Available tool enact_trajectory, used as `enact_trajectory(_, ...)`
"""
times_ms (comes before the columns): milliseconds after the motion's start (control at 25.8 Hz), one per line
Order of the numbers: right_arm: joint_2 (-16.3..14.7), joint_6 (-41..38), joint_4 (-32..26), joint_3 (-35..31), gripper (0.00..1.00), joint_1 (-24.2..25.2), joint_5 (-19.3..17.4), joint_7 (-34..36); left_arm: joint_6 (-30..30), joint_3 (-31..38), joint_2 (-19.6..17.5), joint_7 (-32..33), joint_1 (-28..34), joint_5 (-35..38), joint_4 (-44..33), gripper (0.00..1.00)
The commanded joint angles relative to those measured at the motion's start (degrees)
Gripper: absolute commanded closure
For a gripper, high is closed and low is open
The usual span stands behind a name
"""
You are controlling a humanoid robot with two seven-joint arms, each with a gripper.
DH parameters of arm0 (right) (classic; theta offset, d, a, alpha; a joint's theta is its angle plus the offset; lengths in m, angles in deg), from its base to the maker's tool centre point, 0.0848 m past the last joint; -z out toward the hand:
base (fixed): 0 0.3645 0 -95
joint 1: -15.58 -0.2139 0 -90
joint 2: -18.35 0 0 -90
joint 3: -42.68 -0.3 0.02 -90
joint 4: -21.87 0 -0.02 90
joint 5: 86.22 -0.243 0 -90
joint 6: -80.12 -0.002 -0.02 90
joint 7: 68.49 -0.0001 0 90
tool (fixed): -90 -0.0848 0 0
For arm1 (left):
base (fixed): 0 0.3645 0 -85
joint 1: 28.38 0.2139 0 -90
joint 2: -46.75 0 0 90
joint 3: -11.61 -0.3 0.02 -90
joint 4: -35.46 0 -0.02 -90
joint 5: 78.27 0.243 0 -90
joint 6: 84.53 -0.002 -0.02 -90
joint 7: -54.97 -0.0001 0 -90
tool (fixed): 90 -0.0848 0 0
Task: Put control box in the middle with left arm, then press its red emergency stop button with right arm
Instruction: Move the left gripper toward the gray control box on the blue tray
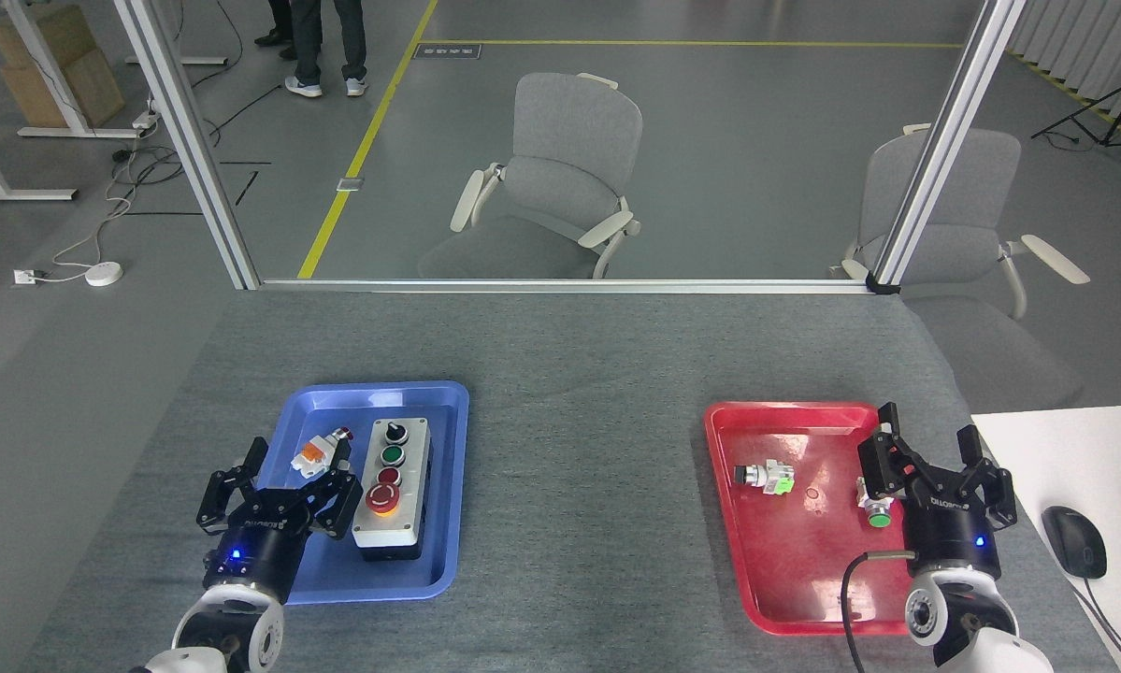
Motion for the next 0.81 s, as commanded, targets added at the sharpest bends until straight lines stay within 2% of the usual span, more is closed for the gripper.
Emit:
enact_trajectory(0, 0.0, 0.1, 0.0, 0.0, 0.0, 0.0, 0.0, 0.0, 0.0, 0.0, 0.0, -0.1, 0.2, 0.0, -0.1, 0.01)
enact_trajectory(426, -0.1, 0.0, 0.0, 0.1, 0.0, 0.0, 0.0, 0.0, 0.0, 0.0, -0.1, -0.8, 0.8, 0.1, -0.3, 0.01)
enact_trajectory(775, 0.0, 0.0, 0.0, 0.1, 0.0, 0.0, 0.0, 0.0, 0.0, 0.0, -0.1, -0.7, 2.9, 0.1, -4.1, 0.01)
